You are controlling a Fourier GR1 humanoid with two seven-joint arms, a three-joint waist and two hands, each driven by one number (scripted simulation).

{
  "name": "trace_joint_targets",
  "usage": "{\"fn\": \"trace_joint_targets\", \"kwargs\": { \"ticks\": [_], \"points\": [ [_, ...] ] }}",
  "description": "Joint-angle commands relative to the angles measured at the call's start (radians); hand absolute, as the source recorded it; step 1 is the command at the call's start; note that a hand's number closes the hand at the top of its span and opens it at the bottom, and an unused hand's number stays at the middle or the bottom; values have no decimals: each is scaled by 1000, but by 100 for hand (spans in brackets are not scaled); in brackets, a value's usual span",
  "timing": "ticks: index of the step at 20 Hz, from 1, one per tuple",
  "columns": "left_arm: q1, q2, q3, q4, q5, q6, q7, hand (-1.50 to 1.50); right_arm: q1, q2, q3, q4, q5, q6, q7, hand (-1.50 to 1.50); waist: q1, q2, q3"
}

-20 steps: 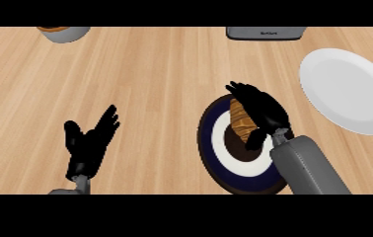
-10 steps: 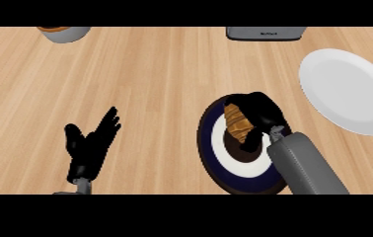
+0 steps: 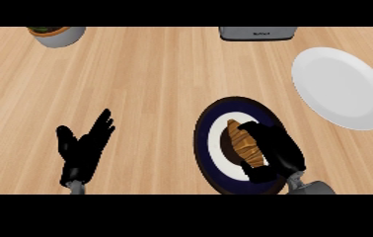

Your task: Pick the croissant from the plate and place it in the plate

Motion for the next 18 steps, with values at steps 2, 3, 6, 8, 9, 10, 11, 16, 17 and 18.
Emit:
{"fn": "trace_joint_targets", "kwargs": {
  "ticks": [2, 3, 6, 8, 9, 10, 11, 16, 17, 18],
  "points": [
    [-33, 2, 15, 6, -9, 19, 12, 0, 298, -6, 21, -279, -46, -118, -21, 150, -12, 8, 4],
    [6, 15, 10, -15, 7, -12, 18, 0, 286, 24, 8, -320, -78, -148, -30, 150, -6, 7, 5],
    [-7, -8, 3, 28, -12, 7, -17, 0, 324, 32, -30, -420, -121, -270, -100, 150, -9, 8, 5],
    [4, 32, 26, -2, 11, -27, -2, 0, 369, 45, -36, -543, -120, -281, -57, 150, -2, 7, 4],
    [56, 19, 19, -51, 25, -26, 1, 0, 429, 25, -78, -558, -172, -326, -110, 150, 3, 6, 5],
    [1, -12, -18, -18, -19, 4, 8, 0, 415, 46, -73, -593, -177, -293, -64, 150, 7, 11, 5],
    [0, -41, -26, 6, -39, 36, -20, 0, 447, 55, -94, -629, -239, -295, -71, 150, 1, 11, 5],
    [-27, -23, -29, -23, -31, 15, 35, 0, 446, 68, -287, -623, -460, -322, -88, 150, 13, 13, 6],
    [-3, -5, -12, 6, -11, -24, -3, 0, 435, 63, -326, -643, -484, -303, -52, 150, 17, 14, 5],
    [5, -29, -40, -40, -26, 0, 25, 0, 390, 104, -300, -572, -484, -319, -50, 150, 25, 15, 5]
  ]
}}
